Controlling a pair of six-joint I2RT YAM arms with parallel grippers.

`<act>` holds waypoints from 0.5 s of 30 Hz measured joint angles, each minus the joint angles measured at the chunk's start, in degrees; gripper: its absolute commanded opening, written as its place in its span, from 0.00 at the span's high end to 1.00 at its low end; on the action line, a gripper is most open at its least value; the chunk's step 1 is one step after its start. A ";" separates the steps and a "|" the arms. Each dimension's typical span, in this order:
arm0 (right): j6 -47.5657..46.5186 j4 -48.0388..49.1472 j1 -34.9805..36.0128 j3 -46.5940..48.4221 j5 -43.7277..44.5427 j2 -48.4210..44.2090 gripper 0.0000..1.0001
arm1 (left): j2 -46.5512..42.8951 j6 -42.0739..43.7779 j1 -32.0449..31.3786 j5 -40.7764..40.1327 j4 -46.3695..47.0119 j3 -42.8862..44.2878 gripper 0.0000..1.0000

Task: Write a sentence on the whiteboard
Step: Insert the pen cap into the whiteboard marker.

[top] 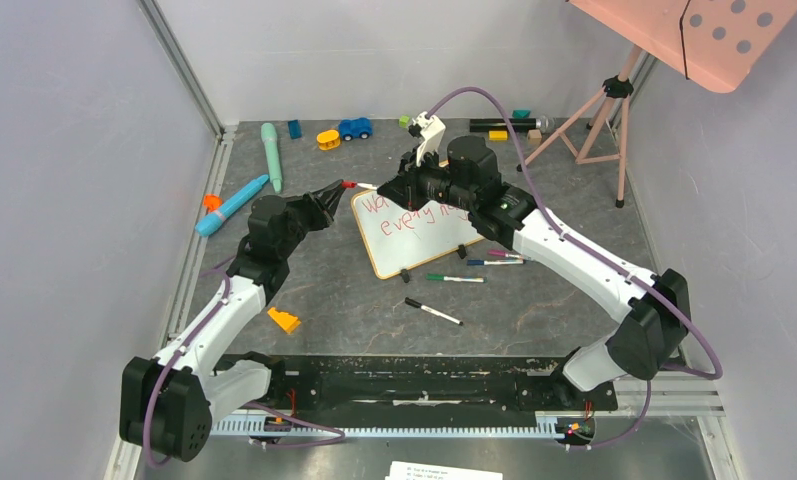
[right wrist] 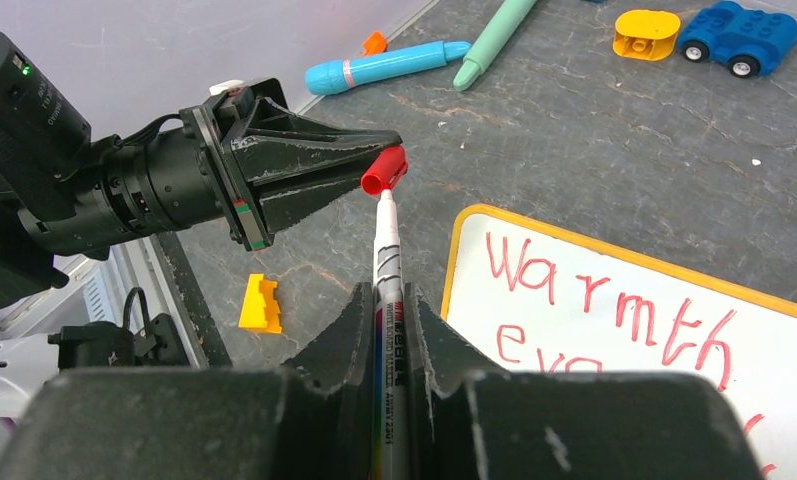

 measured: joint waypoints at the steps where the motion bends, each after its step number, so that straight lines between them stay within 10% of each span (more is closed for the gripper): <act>1: 0.00 0.00 0.00 0.00 -0.09 0.07 1.00 | 0.02 0.00 0.00 0.02 0.00 0.00 0.98; 15: 0.00 -0.02 -0.04 0.00 -0.70 0.96 1.00 | 0.15 -0.02 0.02 -0.15 0.00 0.00 0.98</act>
